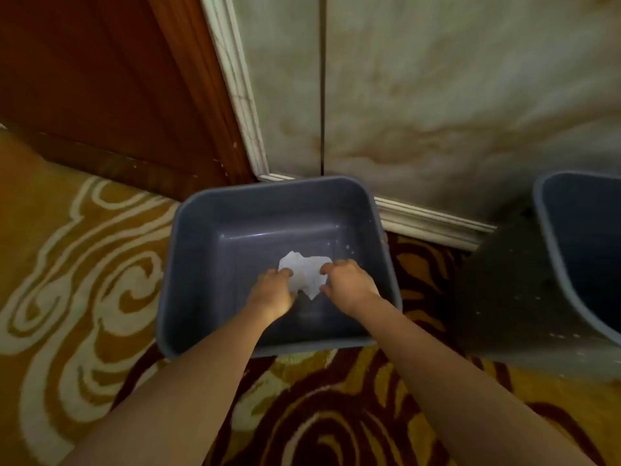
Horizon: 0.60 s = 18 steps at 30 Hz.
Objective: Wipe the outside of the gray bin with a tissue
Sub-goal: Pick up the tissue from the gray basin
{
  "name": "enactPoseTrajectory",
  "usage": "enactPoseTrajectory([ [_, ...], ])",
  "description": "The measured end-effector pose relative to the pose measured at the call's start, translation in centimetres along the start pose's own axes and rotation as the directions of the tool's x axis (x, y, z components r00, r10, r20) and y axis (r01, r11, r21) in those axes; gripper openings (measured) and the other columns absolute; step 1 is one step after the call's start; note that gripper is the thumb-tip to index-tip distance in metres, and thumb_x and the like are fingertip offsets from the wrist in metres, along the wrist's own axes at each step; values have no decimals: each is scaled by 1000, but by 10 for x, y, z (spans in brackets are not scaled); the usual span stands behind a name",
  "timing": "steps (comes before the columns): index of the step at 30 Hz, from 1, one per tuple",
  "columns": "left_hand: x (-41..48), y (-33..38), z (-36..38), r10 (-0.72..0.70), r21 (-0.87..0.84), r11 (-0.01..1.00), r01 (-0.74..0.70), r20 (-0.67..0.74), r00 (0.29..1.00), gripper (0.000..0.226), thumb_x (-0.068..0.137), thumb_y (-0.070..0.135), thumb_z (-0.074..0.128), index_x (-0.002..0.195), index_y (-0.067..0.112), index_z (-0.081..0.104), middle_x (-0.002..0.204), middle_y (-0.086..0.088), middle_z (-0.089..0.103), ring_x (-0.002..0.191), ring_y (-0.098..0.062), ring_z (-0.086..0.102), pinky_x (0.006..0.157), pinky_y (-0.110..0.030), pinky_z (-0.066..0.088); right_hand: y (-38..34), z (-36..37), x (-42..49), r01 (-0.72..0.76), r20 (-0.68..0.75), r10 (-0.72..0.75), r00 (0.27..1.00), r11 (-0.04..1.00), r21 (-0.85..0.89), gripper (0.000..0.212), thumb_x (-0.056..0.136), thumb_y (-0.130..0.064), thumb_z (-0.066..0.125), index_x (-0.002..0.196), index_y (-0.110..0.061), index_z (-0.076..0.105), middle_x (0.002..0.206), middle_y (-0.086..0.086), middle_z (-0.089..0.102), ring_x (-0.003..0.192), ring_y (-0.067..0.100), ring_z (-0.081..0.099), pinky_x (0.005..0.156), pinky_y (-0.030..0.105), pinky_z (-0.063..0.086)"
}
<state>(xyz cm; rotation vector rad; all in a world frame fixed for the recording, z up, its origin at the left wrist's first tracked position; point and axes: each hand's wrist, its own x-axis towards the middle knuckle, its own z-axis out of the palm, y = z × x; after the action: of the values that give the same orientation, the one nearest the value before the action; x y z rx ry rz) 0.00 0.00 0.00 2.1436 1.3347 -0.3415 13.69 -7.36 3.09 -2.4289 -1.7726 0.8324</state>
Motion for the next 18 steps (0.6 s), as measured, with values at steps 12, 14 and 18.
enactPoseTrajectory([
  [12, 36, -10, 28, 135, 146, 982, -116, -127, 983, 32, 89, 25, 52, 119, 16, 56, 132, -10, 44, 125, -28, 37, 99, -40, 37, 5, 45, 52, -35, 40, 39, 998, 995, -92, 62, 78, -36, 70, 129, -16, 40, 134, 12, 32, 124, 30, 29, 99, 41, 36],
  [14, 36, -8, 29, 140, 180, 977, -113, -150, 979, 27, 90, 21, 48, 113, 16, 59, 128, -10, 48, 122, -29, 39, 97, -41, 36, 6, 47, 52, -50, 42, 54, 998, 994, -92, 58, 79, -35, 68, 127, -17, 41, 134, 12, 32, 125, 31, 28, 100, 41, 34],
  [18, 36, -2, 31, 167, 200, 971, -129, -187, 968, 28, 90, 16, 42, 112, 13, 60, 120, -10, 54, 117, -29, 44, 93, -42, 35, 9, 44, 52, -43, 25, 48, 999, 988, -148, 33, 92, -25, 50, 125, -15, 49, 135, 15, 37, 126, 33, 29, 102, 40, 31],
])
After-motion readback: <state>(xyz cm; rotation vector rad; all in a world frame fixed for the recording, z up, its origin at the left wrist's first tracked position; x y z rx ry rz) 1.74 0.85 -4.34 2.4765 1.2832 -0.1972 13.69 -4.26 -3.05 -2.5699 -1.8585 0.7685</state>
